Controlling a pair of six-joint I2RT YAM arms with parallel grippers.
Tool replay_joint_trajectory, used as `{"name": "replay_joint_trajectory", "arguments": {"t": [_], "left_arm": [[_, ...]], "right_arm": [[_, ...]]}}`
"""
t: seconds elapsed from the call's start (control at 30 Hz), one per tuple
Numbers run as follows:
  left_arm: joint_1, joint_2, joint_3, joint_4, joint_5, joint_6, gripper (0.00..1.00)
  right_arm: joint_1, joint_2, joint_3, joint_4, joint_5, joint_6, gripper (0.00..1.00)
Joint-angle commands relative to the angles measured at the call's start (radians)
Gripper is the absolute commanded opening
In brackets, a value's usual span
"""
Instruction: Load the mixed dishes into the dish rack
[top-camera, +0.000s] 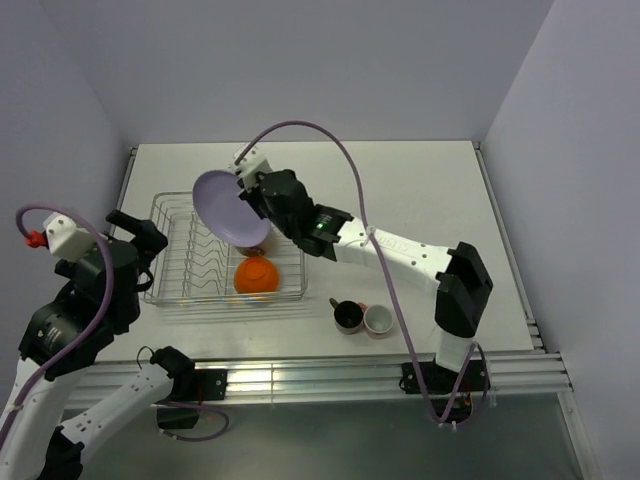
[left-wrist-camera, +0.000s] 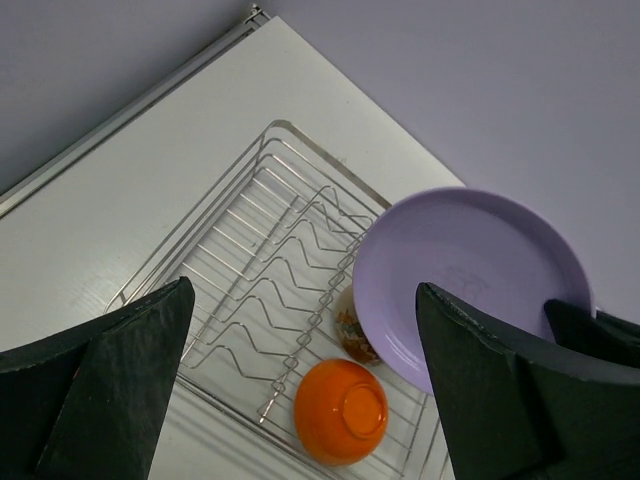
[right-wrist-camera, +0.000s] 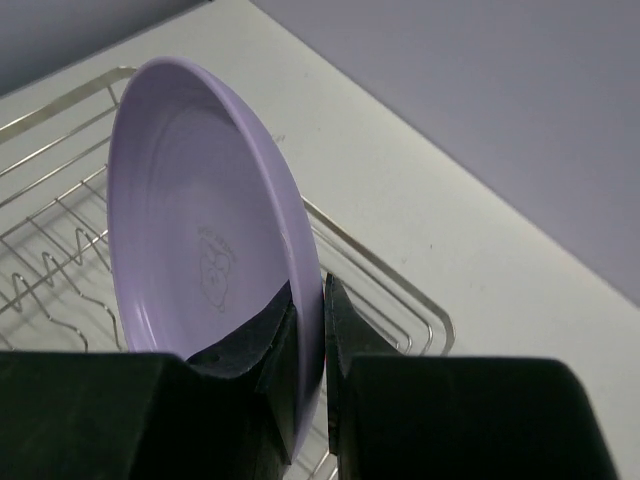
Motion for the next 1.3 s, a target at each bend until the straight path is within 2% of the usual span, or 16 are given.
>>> {"name": "replay_joint_trajectory", "arguments": {"t": [0.0, 0.23, 0.37, 0.53, 0.67, 0.97, 1.27], "left_arm": [[0.003, 0.0, -0.056, 0.009, -0.004, -0.015, 0.99], [0.003, -0.066, -0.134, 0.118, 0.064, 0.024, 0.99], [0.003, -0.06, -0.136, 0.077, 0.021, 0.016, 0.99], [0.003, -0.07, -0.153, 0.075, 0.004, 0.04, 0.99], [0.003, -0.077, -0.183, 0.104, 0.025, 0.054, 0.99], [0.003, -0.064, -0.245, 0.161, 0.044, 0.077, 0.99], [0.003, -0.09, -0.203, 0.141, 0.044, 0.065, 0.99]], "right_arm": [[0.047, 0.029, 0.062, 0.272, 0.056, -0.17, 0.0], [0.095, 0.169, 0.154, 0.421, 0.07, -0.368, 0.0], [0.093, 0.268, 0.204, 0.521, 0.081, -0.504, 0.0], [0.087, 0.359, 0.218, 0.722, 0.045, -0.701, 0.0], [0.06, 0.394, 0.241, 0.702, -0.036, -0.692, 0.0], [0.029, 0.414, 0.179, 0.797, -0.146, -0.742, 0.0], [0.014, 0.394, 0.137, 0.742, -0.206, -0.676, 0.0]]}}
